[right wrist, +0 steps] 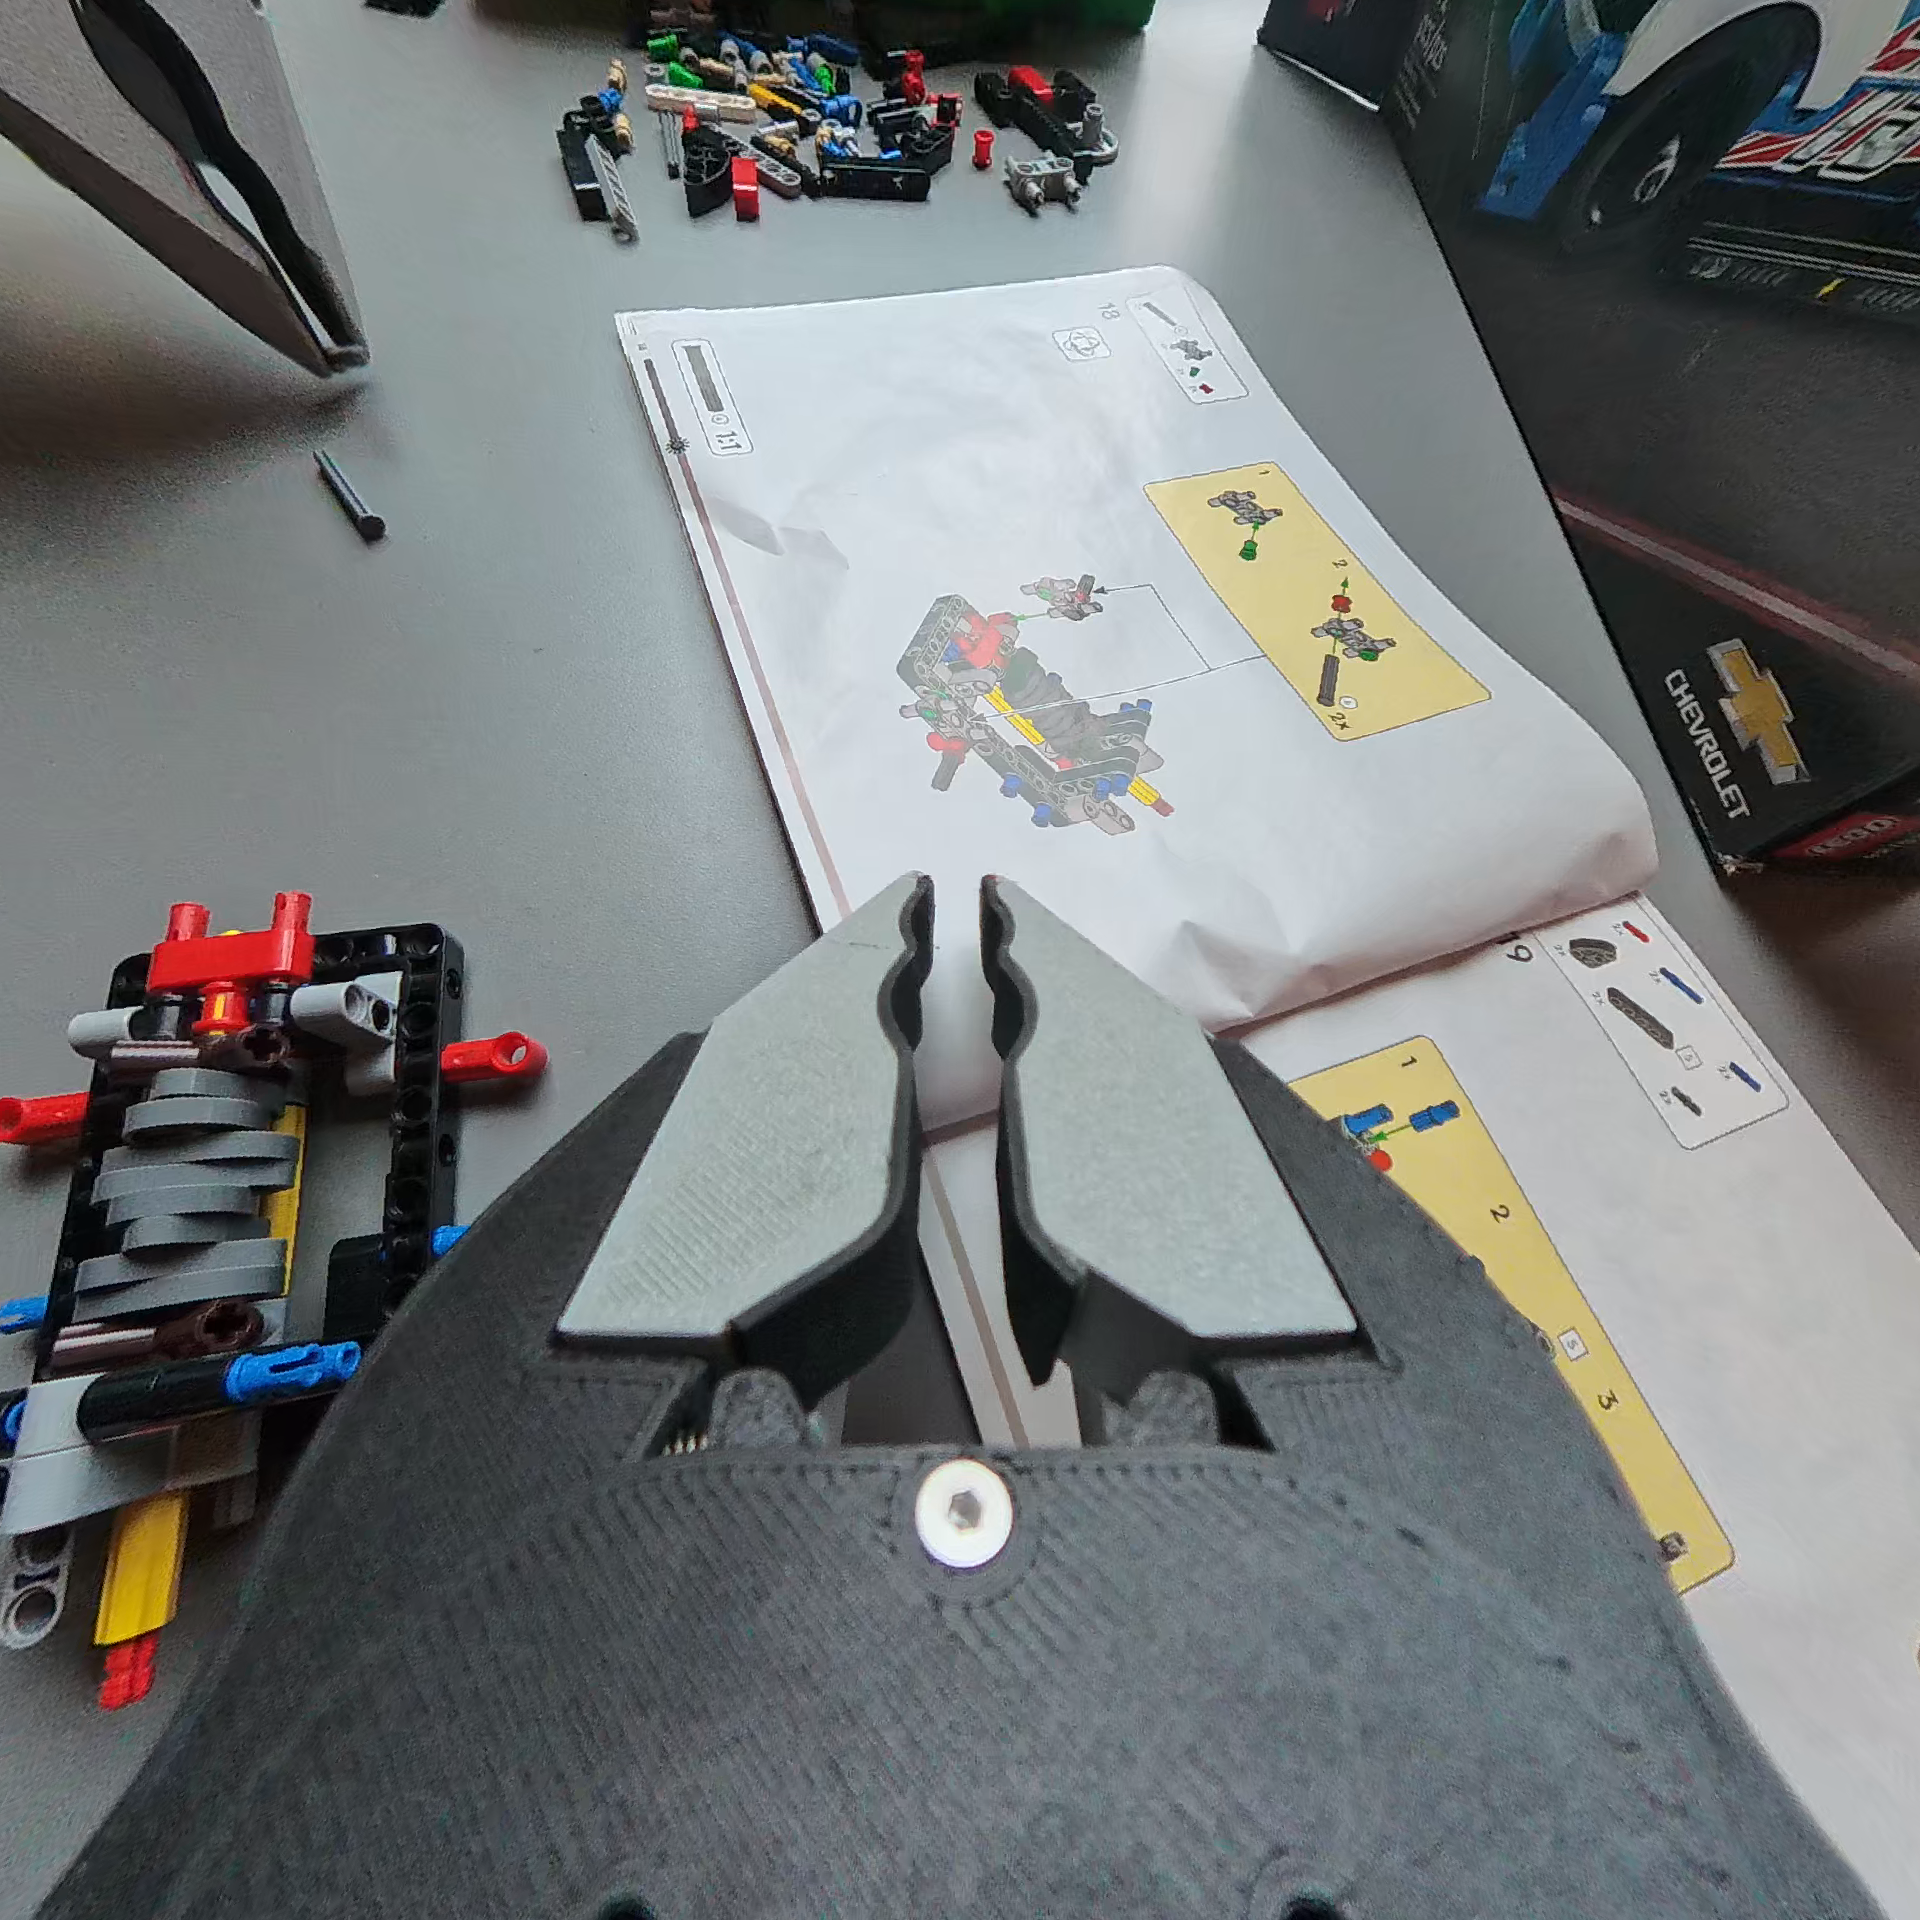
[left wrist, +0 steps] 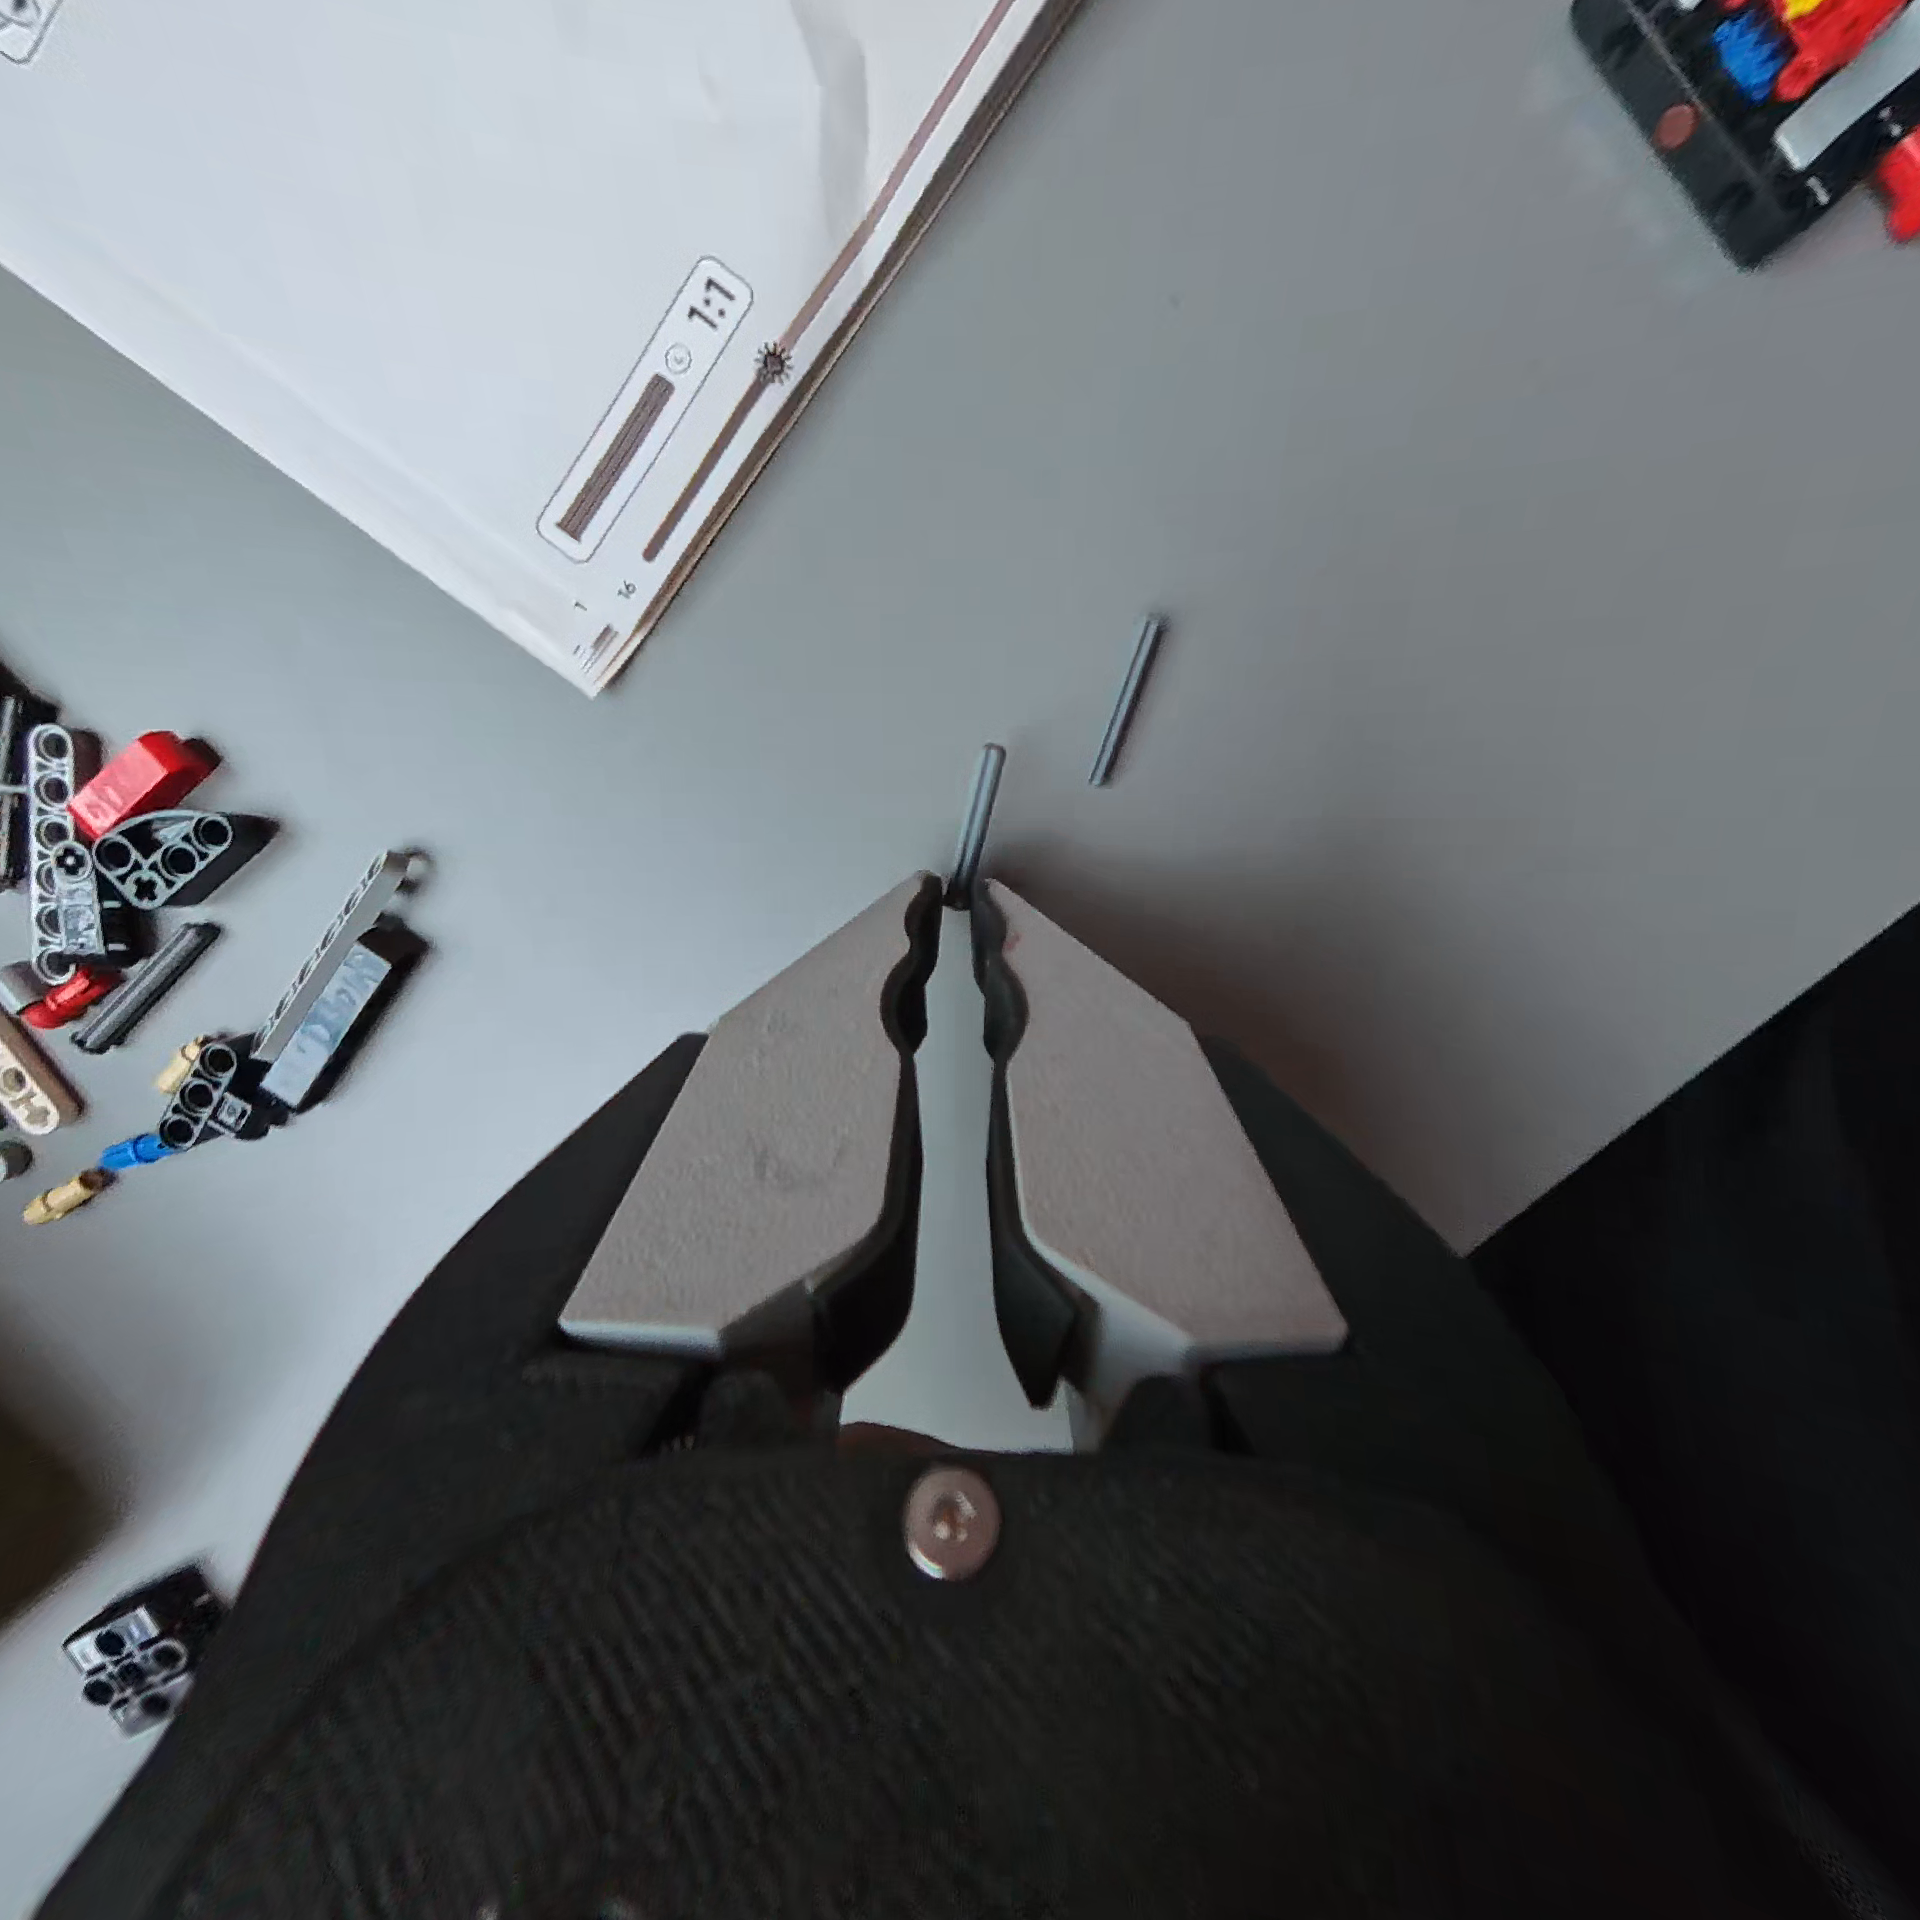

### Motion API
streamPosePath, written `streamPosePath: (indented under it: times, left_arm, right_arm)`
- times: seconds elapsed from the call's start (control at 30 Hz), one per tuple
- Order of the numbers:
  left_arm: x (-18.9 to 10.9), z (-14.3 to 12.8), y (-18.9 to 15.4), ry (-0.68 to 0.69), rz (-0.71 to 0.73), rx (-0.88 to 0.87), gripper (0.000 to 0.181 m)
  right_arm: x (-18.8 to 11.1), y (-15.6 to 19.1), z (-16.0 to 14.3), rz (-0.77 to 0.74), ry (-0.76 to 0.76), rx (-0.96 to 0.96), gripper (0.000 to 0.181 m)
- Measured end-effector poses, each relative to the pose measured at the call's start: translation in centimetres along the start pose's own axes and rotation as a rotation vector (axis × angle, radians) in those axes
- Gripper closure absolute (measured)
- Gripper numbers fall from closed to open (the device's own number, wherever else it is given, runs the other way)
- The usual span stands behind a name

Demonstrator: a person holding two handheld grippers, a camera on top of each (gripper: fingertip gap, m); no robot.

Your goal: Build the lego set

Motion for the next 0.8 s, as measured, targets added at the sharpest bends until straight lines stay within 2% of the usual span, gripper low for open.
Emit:
streamPosePath:
  times: [0.13, 0.37, 0.57, 0.67, 0.8]
  left_arm:
    - [0.9, 0.8, -0.8, -0.023, 0.045, 0.028, 0.178]
    - [1.1, 0.4, -1.1, -0.1, 0.006, 0.033, 0.167]
    - [-0.8, -2.2, 0.4, -0.239, 0.033, -0.018, 0.161]
    - [-2.4, -4.2, 2.1, -0.377, 0.133, -0.035, 0.159]
    - [-3.1, -6.4, 3.6, -0.522, 0.264, -0.006, 0.158]
  right_arm:
    - [0.0, -0.1, 0.0, -0.008, 0.003, 0.005, 0.176]
    - [0.0, -0.3, 0.0, -0.019, 0.003, 0.021, 0.175]
    - [-0.1, -0.4, -0.1, -0.03, -0.005, 0.03, 0.174]
    - [-0.2, -0.6, -0.1, -0.039, -0.012, 0.036, 0.173]
    - [-0.3, -0.8, -0.1, -0.051, -0.022, 0.049, 0.171]
Point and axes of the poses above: each gripper's, where its closed fingertips meet, x out along the fingers, z out of its top, y = z × x across the jaws, the point moved 10 cm from there along -x, back along the fingers, and after that the axes turned 2 degrees about -z, right-handed, at the moved point
